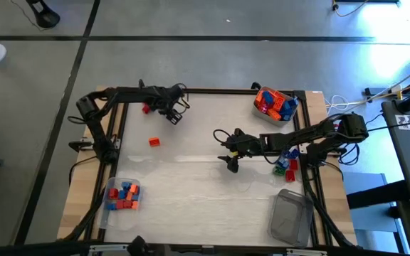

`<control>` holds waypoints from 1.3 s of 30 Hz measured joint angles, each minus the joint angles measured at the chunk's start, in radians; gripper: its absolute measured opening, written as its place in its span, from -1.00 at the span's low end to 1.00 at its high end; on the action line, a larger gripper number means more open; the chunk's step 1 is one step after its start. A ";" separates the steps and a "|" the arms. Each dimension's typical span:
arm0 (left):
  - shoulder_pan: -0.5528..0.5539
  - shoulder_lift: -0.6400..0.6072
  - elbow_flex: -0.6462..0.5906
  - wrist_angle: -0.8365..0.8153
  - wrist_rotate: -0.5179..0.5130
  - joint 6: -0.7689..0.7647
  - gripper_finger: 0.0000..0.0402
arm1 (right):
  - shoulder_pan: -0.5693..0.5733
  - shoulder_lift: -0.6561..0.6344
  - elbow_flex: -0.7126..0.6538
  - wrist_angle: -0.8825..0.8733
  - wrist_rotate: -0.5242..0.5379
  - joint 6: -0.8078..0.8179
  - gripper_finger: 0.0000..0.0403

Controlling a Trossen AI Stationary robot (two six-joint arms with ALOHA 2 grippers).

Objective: Sort blocks by size
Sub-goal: Put the blue game piece into the transparent bin

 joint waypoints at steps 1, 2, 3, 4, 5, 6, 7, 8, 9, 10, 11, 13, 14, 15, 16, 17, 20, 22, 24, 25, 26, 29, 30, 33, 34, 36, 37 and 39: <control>-0.017 0.000 0.000 -0.005 0.003 0.001 -0.01 | 0.000 0.000 0.000 0.000 0.000 0.000 0.46; -0.034 0.000 0.000 -0.012 0.004 0.001 -0.01 | 0.000 0.000 0.000 0.000 0.000 0.000 0.46; -0.053 0.001 0.000 -0.018 0.005 0.001 -0.01 | 0.000 0.000 0.000 0.000 0.000 0.000 0.46; -0.076 0.001 0.000 -0.022 0.007 0.000 -0.01 | 0.000 0.000 0.000 0.000 0.000 0.000 0.46; -0.098 0.001 0.000 -0.025 0.010 -0.004 -0.01 | 0.000 0.000 0.000 0.000 0.000 0.000 0.46; -0.121 0.001 -0.001 -0.028 0.011 -0.006 -0.01 | 0.000 0.000 0.000 0.000 0.000 0.000 0.46; -0.145 0.002 0.000 -0.033 0.011 -0.013 -0.01 | 0.000 0.000 0.000 0.000 0.000 0.000 0.46; -0.168 0.002 -0.001 -0.040 0.011 -0.023 -0.01 | 0.000 0.000 0.000 0.000 0.000 0.000 0.46; -0.191 0.002 -0.001 -0.044 0.011 -0.032 -0.01 | 0.000 0.000 0.000 0.000 0.000 0.000 0.46; -0.217 0.002 -0.001 -0.046 0.011 -0.040 -0.01 | 0.000 0.000 0.000 0.000 0.000 0.001 0.46; -0.240 0.002 -0.001 -0.046 0.011 -0.051 -0.01 | 0.000 0.000 0.000 0.000 0.000 0.001 0.46; -0.287 0.002 -0.001 -0.045 0.012 -0.075 -0.01 | 0.000 0.000 0.000 0.000 0.000 0.001 0.46; -0.311 0.002 -0.001 -0.044 0.011 -0.085 -0.01 | 0.000 0.000 0.000 0.000 0.000 0.001 0.46; -0.334 0.002 -0.001 -0.043 0.011 -0.099 -0.01 | 0.000 0.000 0.000 0.000 0.000 0.001 0.46; -0.358 0.002 -0.001 -0.043 0.011 -0.110 -0.01 | 0.000 0.000 0.000 0.000 0.000 0.001 0.46; -0.383 0.002 -0.001 -0.042 0.011 -0.122 -0.01 | 0.000 0.000 0.000 0.000 0.000 0.001 0.46; -0.451 0.002 -0.001 -0.039 0.012 -0.159 -0.01 | 0.000 0.000 0.000 0.000 0.000 0.001 0.46; -0.494 0.003 -0.002 -0.037 0.011 -0.184 -0.01 | 0.000 0.000 0.000 0.000 0.000 0.001 0.46; -0.533 0.003 -0.001 -0.037 0.011 -0.206 -0.01 | 0.000 0.000 0.000 -0.004 -0.005 0.002 0.46; -0.550 0.003 -0.001 -0.037 0.011 -0.213 -0.01 | 0.000 0.000 0.000 -0.005 -0.010 0.002 0.46; -0.565 0.003 -0.001 -0.037 0.010 -0.216 -0.01 | 0.000 0.000 0.000 -0.007 -0.010 0.002 0.46; -0.604 0.004 0.011 -0.051 -0.004 -0.222 -0.01 | 0.000 0.000 0.000 -0.008 -0.010 0.002 0.46; -0.616 0.005 0.022 -0.064 -0.015 -0.223 -0.01 | 0.000 0.000 0.000 -0.008 -0.010 0.002 0.46; -0.647 0.011 0.069 -0.121 -0.019 -0.221 -0.01 | 0.000 0.000 0.000 -0.008 -0.010 0.002 0.46; -0.656 0.011 0.090 -0.135 -0.015 -0.214 -0.01 | 0.000 0.000 0.000 -0.008 -0.010 0.002 0.46; -0.674 0.010 0.134 -0.162 -0.021 -0.202 -0.01 | 0.000 0.000 0.000 -0.008 -0.010 0.002 0.46; -0.682 0.010 0.153 -0.178 -0.023 -0.188 -0.01 | 0.000 0.000 0.000 -0.008 -0.010 0.002 0.46; -0.696 0.010 0.182 -0.199 -0.029 -0.172 -0.01 | 0.000 0.000 0.000 -0.008 -0.011 0.002 0.46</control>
